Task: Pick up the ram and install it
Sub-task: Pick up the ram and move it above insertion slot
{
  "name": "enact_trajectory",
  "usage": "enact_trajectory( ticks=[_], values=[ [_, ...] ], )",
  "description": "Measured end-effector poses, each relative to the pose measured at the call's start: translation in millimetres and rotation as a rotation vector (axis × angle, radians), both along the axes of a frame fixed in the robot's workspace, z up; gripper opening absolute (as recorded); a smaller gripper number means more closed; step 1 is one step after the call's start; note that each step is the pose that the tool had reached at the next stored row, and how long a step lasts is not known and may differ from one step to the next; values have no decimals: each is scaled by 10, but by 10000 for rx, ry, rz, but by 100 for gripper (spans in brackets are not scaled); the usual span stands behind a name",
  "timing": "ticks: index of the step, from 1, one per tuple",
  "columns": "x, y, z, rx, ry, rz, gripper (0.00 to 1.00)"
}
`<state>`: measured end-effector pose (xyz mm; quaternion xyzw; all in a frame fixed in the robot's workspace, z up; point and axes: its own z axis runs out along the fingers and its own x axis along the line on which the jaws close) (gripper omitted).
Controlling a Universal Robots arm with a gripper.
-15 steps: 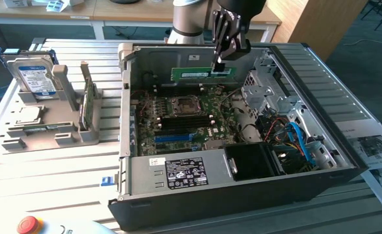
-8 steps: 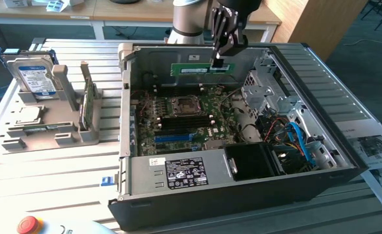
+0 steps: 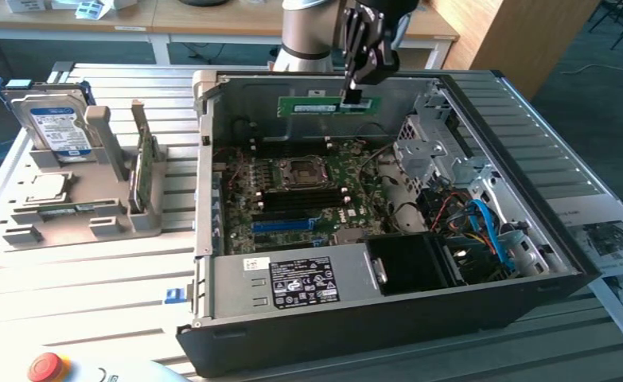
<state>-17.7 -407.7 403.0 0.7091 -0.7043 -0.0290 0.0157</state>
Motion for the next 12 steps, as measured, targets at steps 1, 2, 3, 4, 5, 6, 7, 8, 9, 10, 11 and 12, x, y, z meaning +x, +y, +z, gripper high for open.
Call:
enact_trajectory(
  ticks=[1, 2, 3, 4, 5, 6, 7, 8, 9, 10, 11, 12],
  values=[
    [1, 4, 0, -1, 0, -1, 12],
    [1, 4, 0, 0, 0, 0, 12],
    [0, 4, 0, 0, 0, -1, 12],
    [0, 4, 0, 0, 0, -1, 12],
    [0, 5, 0, 1, 0, -2, 12],
    [0, 7, -5, 3, -1, -2, 12],
    [0, 8, -11, 2, 0, -2, 12],
    [0, 8, -17, -1, 1, -2, 12],
    [0, 9, -25, -1, 0, -2, 12],
    [0, 9, -31, 0, 1, -2, 12],
    [0, 9, -37, 0, 1, -2, 12],
    [0, 9, -43, 0, 0, -2, 12]
  ],
)
